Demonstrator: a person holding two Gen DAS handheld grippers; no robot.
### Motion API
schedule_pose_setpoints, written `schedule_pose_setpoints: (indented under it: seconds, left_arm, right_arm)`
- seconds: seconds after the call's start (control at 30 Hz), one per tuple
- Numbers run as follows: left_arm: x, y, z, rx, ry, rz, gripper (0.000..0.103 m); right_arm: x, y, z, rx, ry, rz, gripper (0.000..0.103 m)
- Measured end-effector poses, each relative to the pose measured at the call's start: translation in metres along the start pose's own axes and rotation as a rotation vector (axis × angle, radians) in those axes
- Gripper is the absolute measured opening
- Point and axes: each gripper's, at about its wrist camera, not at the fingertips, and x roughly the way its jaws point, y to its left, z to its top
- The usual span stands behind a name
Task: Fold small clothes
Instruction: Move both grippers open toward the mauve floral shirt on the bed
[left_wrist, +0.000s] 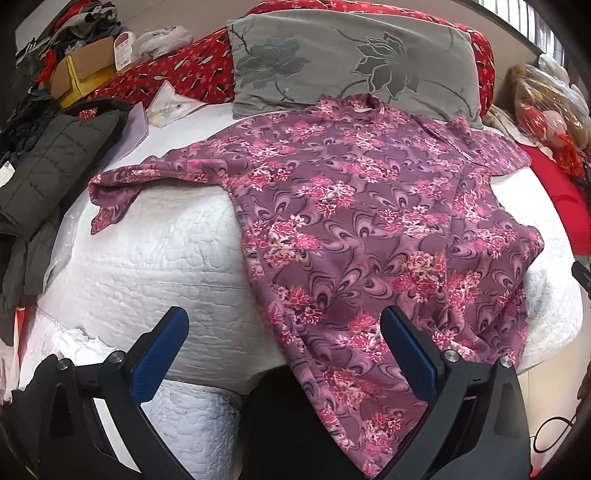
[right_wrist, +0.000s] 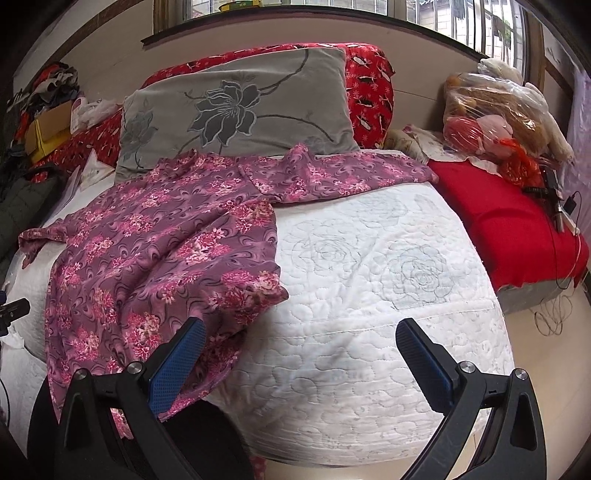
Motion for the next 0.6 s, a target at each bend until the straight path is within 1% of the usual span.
schedule_pose_setpoints:
  seconds: [0.33, 0.6]
  left_arm:
    - [0.002, 0.000, -0.001, -0.005, 0.005, -0.004, 0.103]
    - [0.011, 0.003, 0.000, -0.013, 0.020, -0.014, 0.103]
  right_arm:
    - [0.000, 0.000, 0.003, -0.007, 0.001, 0.008, 0.102]
    - [0.004, 0.002, 0.006, -0.012, 0.013, 0.016, 0.102]
